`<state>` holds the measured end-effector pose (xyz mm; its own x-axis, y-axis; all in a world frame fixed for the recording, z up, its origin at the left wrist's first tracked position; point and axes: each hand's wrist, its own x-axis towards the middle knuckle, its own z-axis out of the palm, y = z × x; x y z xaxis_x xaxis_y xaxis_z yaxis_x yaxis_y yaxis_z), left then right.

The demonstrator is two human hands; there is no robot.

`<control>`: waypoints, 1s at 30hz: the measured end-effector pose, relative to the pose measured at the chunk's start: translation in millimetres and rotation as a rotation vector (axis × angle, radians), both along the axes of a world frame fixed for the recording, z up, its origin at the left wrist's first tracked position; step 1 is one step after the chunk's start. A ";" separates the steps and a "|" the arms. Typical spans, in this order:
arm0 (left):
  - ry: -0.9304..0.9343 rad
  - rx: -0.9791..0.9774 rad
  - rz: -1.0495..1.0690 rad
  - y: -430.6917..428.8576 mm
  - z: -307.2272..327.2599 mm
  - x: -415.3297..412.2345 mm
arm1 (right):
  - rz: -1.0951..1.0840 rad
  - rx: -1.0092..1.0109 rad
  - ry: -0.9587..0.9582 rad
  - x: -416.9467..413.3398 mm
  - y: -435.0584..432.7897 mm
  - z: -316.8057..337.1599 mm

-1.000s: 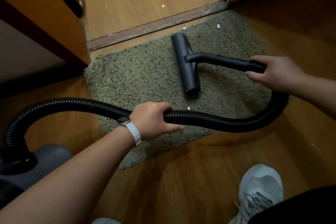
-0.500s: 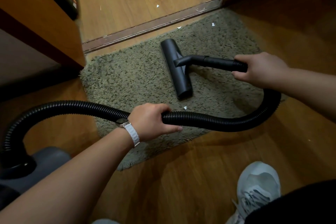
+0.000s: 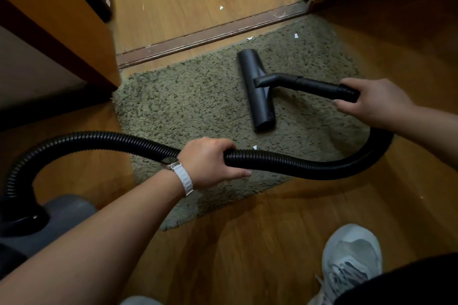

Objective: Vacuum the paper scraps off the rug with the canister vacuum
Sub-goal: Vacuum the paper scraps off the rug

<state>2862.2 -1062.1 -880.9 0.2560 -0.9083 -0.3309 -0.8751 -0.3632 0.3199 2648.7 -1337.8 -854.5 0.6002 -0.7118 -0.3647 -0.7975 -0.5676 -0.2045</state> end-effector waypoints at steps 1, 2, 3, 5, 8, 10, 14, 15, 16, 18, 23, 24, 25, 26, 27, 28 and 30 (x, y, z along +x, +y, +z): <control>-0.004 -0.004 0.005 -1.3 -0.5 -0.2 | -0.021 0.008 -0.004 -3.6 -3.1 0.5; -0.010 -0.007 0.008 -2.3 -1.0 -0.8 | -0.039 0.018 -0.010 -6.4 -5.6 1.0; -0.018 -0.007 0.008 -3.3 -1.5 -1.6 | -0.053 0.029 -0.015 -8.7 -7.4 1.6; -0.026 -0.003 0.011 -4.8 -2.4 -3.0 | -0.082 0.044 -0.023 -12.9 -9.7 1.2; -0.028 -0.001 0.021 -6.9 -3.2 -4.2 | -0.111 0.019 -0.033 -18.8 -12.9 0.2; -0.020 -0.002 0.025 -8.3 -3.2 -5.4 | -0.114 -0.002 -0.028 -21.9 -14.7 0.2; -0.021 -0.010 0.013 -10.1 -1.9 -8.0 | -0.036 0.010 0.006 -15.4 -10.9 3.0; -0.020 -0.009 0.005 -9.7 -1.9 -8.0 | 0.003 0.004 0.027 -10.6 -8.7 3.4; -0.018 -0.007 -0.002 -8.5 -1.7 -7.6 | 0.045 -0.019 0.052 -4.7 -6.2 3.4; -0.015 -0.002 -0.009 -5.8 -1.6 -6.5 | 0.120 -0.098 0.099 8.5 -1.4 4.6; -0.020 0.008 -0.034 0.2 -3.3 -4.2 | 0.277 -0.169 0.143 36.8 12.4 8.6; -0.020 0.011 -0.040 1.3 -3.1 -3.7 | 0.292 -0.161 0.148 40.2 15.0 8.5; -0.016 0.014 -0.042 2.2 -3.0 -3.1 | 0.295 -0.152 0.153 42.5 16.6 8.4; -0.014 0.014 -0.043 3.4 -2.2 -2.6 | 0.286 -0.147 0.161 43.1 16.8 8.3; -0.012 0.013 -0.041 4.0 -1.6 -2.1 | 0.269 -0.144 0.167 41.7 15.9 8.8; -0.009 0.012 -0.038 4.4 -0.8 -1.8 | 0.250 -0.142 0.172 38.5 13.6 9.3; -0.001 0.012 -0.024 3.3 0.3 -1.9 | 0.204 -0.137 0.187 28.7 6.5 10.5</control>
<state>2860.2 -1058.8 -880.7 0.2343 -0.9102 -0.3416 -0.8838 -0.3458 0.3152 2677.4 -1331.3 -844.0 0.6672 -0.6335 -0.3918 -0.6807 -0.7322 0.0246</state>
